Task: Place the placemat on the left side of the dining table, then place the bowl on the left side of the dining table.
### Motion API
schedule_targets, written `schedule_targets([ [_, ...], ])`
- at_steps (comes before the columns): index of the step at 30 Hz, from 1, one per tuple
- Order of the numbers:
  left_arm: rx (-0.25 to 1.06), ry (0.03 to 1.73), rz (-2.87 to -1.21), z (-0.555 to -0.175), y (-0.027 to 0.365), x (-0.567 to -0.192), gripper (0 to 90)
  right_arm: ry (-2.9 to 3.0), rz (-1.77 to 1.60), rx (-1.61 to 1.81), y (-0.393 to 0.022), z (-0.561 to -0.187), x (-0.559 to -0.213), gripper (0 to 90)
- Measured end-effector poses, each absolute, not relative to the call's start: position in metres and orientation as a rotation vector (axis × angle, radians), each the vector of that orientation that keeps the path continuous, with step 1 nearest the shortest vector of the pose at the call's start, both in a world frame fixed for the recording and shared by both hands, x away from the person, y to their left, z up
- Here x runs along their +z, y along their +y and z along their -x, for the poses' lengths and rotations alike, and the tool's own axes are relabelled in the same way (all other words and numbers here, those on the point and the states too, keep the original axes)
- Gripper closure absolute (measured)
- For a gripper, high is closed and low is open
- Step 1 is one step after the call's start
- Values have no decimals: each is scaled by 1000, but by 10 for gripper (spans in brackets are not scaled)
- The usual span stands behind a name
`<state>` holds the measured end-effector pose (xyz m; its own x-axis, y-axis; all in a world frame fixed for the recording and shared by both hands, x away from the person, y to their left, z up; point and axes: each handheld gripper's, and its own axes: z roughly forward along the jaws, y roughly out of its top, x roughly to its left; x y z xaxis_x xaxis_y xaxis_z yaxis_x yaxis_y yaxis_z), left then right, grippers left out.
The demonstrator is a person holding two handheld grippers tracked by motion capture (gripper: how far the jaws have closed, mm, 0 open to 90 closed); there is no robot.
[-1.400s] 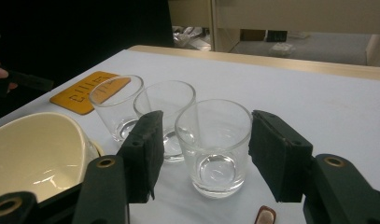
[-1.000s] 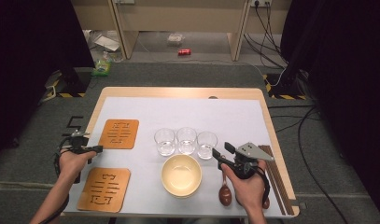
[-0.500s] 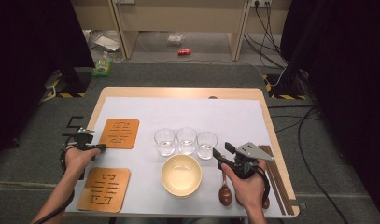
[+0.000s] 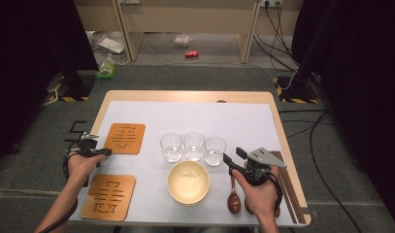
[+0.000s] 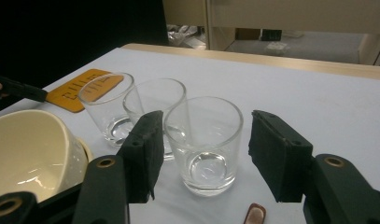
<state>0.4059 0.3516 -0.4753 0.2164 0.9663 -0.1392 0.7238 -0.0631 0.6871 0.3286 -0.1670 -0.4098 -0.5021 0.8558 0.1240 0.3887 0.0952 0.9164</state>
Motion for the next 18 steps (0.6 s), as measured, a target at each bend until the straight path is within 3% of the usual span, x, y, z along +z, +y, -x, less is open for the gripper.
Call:
schedule_targets([
  [9, 477, 1471, -1781, -400, 329, -463, 463, 1910, -1259, 1328, -181, -332, -416, 453],
  [18, 457, 1398, -1745, -397, 320, -454, 445, 1905, -1275, 1307, -183, -334, -416, 449],
])
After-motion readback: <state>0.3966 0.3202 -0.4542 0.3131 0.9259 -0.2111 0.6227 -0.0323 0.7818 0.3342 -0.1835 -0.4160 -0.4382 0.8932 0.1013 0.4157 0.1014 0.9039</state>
